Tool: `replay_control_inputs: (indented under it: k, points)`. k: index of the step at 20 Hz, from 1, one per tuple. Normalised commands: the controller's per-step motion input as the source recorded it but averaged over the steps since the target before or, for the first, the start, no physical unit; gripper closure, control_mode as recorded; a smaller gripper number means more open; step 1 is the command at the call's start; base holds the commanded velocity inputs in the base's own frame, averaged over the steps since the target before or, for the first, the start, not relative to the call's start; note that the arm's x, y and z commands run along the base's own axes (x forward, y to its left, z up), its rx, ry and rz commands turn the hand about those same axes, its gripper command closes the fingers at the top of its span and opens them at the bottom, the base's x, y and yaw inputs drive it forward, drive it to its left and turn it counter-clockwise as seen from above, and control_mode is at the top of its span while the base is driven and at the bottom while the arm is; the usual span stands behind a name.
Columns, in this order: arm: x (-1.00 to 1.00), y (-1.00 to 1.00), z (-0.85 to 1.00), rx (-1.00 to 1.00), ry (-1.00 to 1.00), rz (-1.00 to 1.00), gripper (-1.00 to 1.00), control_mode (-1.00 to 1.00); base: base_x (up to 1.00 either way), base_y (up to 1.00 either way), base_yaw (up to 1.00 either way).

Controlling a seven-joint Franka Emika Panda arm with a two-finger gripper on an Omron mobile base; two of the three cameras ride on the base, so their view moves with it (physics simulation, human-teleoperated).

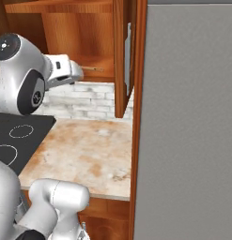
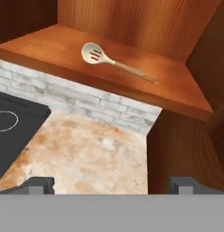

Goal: Organize the utensils by type. Pick up the wooden spoons from the counter and place them in the open cabinet. Then pick up the metallic utensils from the counter and place them in the open drawer.

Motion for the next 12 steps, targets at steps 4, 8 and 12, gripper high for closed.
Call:
replay_control_inputs:
  k: [4, 8, 12]
  points:
    - [-0.49, 0.00, 0.00, 0.21, 0.00, -0.13, -1.00, -1.00, 0.00, 0.00, 0.00]
    - [-0.51, 0.00, -0.01, 0.17, 0.00, -0.16, -1.00, -1.00, 0.00, 0.00, 0.00]
    - [-0.61, 0.00, -0.04, 0.13, 0.01, -0.18, -1.00, -1.00, 0.00, 0.00, 0.00]
